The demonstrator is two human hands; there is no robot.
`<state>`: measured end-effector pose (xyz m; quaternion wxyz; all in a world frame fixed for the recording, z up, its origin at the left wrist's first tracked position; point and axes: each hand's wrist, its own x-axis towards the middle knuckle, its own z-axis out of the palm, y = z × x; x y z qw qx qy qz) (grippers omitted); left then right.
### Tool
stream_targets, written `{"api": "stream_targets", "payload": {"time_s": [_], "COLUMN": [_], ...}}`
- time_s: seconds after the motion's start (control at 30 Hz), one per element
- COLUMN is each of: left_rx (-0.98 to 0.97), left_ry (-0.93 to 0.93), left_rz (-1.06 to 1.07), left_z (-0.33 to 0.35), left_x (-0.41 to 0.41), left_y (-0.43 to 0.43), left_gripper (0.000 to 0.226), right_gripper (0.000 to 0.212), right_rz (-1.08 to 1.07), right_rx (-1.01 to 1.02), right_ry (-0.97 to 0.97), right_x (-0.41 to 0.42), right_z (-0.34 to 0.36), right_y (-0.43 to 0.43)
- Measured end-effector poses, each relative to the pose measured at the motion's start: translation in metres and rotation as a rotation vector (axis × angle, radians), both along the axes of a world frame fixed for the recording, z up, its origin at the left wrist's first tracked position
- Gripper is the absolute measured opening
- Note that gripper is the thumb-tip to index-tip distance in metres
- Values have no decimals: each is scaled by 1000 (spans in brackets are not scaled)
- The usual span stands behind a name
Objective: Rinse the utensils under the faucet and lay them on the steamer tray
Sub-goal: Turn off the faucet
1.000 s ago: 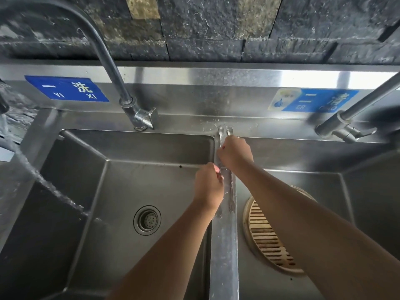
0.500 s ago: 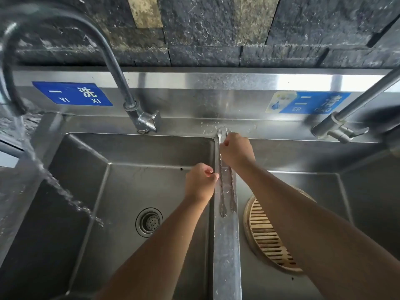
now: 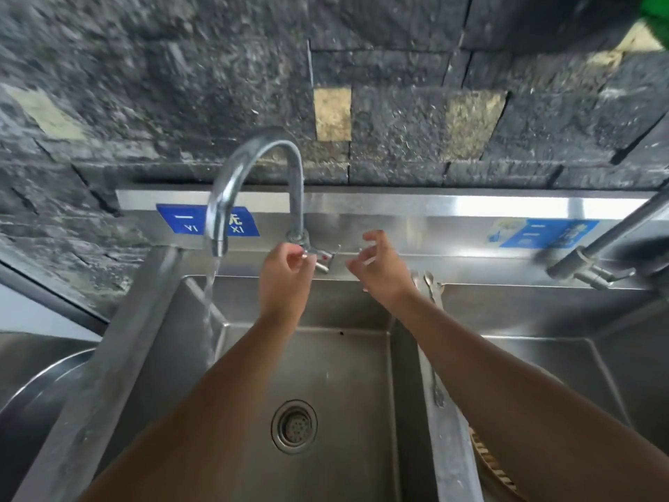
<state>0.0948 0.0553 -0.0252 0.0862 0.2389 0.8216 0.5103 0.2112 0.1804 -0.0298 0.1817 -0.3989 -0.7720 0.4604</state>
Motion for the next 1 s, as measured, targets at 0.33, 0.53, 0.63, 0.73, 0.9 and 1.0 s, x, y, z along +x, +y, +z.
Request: {"api": "stream_targets", "payload": {"time_s": [0.33,0.53,0.63,0.73,0.9,1.0], "left_rx": [-88,-3,16,35,22,-9], "left_ry": [22,116,184,155,159,127], "left_rz": [-306,-311,-271,-288,-329,-342], "left_z": [-18,-34,-39,-39,-36,-33], "left_x": [-66,-67,-65,-66,-67,-68], "left_y": [24,25,25,27,24,23], "left_gripper": [73,37,37,38,37,39], "right_gripper": [57,25,21,19,17,18], "right_rz": [-42,-128,-123,-133,-172,-172], "right_rx": [-215,-210,-210,-201,-172,-187], "right_ry": [79,107,40,-29,-61,-65], "right_x": [-67,-82,-89,-96,-98,-99], "right_z": [-36,-51,-49,-44,-46,-44], "right_y": [-7,-10,-9,-6,-7,-7]}}
